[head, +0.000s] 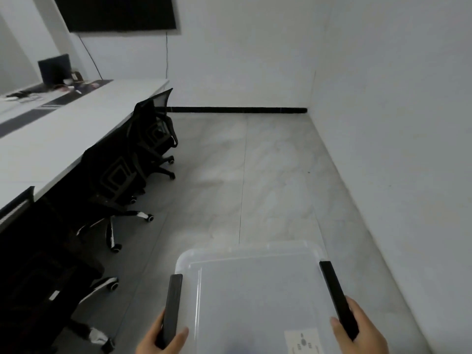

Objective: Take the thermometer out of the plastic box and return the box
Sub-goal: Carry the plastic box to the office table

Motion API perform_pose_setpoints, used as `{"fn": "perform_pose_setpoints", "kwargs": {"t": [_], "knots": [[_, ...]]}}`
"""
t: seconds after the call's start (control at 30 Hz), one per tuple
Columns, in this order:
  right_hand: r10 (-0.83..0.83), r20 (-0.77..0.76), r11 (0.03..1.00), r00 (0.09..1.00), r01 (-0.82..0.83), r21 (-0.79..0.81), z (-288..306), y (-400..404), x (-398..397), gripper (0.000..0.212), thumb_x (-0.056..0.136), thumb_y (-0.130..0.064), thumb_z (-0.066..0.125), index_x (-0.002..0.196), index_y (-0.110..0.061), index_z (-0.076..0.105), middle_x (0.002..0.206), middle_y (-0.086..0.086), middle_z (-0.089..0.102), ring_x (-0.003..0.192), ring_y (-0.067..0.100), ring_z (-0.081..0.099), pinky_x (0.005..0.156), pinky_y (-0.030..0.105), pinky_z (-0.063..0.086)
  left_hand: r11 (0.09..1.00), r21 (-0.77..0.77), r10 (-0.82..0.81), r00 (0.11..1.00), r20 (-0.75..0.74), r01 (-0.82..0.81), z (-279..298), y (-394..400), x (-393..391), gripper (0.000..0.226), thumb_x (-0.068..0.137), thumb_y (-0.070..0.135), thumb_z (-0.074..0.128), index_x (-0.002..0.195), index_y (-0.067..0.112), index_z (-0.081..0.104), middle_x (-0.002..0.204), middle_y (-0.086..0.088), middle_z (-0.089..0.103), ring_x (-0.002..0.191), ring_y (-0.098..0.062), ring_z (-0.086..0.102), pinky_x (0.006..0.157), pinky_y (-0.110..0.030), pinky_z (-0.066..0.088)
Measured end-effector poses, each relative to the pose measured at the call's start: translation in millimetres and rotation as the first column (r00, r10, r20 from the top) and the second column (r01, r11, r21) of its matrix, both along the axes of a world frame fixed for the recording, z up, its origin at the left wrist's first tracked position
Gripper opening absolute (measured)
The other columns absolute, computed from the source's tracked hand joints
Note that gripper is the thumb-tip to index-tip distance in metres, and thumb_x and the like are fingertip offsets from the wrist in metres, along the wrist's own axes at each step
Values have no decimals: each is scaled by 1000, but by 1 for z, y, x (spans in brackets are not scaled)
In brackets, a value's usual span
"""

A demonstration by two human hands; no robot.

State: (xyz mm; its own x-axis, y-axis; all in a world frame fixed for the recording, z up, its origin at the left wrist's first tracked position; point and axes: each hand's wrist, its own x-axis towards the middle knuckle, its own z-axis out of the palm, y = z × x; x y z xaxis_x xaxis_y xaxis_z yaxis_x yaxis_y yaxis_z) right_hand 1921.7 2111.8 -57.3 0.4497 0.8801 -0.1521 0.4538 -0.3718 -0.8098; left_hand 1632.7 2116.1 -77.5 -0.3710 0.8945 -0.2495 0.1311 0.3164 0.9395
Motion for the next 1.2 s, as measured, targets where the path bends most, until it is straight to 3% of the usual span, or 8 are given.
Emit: {"fn": "perform_pose_setpoints", "kwargs": {"t": [0.07,0.13,0.3,0.4,0.47,0.83,1.0,1.2], "knots": [[-24,3,1000,1000,24,-1,4,64,-2,47,75,0,63,120,-3,51,87,13,53,86,32,53,75,26,37,1000,3,6,1000,13,-6,1,64,1,54,62,-7,75,113,-7,56,79,4,61,50,15,55,49,12,33],[-33,-4,999,999,33,23,12,132,-3,46,77,0,62,121,-4,49,88,12,52,86,30,52,77,31,34,999,11,40,999,20,-40,9,136,4,57,60,-10,75,114,-7,56,84,-12,62,45,23,51,48,12,34],[-98,-5,994,995,98,41,19,272,3,49,73,1,65,119,-3,52,85,15,53,83,30,52,78,30,34,999,37,10,1000,-6,-10,19,295,11,53,66,-13,69,116,-4,55,80,5,63,63,8,60,51,13,34],[-146,-16,989,989,146,25,12,347,11,47,72,0,67,117,-1,53,85,15,54,81,28,50,76,27,35,1000,6,10,1000,-23,-10,20,379,25,52,66,-12,70,116,-3,56,87,-14,63,84,-19,54,50,12,34],[-164,-22,986,986,164,33,5,405,21,45,71,0,67,115,0,55,83,17,54,79,28,49,69,19,36,1000,-2,22,999,-45,-22,15,440,34,52,66,-10,70,116,-3,56,91,-18,61,87,-21,52,51,12,34],[-58,-51,997,997,60,52,13,750,60,47,76,-3,64,120,-5,50,91,11,54,87,28,52,80,30,33,998,-2,62,996,-71,-62,28,760,71,52,66,-11,70,115,-3,56,90,-15,61,88,-20,52,53,12,35],[-19,-46,1000,999,18,-16,1,885,67,49,71,-2,69,117,-2,53,85,14,55,82,28,51,73,19,36,994,-102,37,996,-82,-46,19,878,77,50,68,-4,71,115,0,57,97,-16,61,89,-23,53,89,-28,39],[-3,-19,999,1000,2,-40,-2,1063,62,48,74,-4,66,120,-3,51,89,12,54,85,25,50,80,29,36,984,-121,123,991,-44,-127,18,1055,77,54,68,-6,71,118,-1,54,96,-14,59,88,-21,51,88,-29,36]]}}
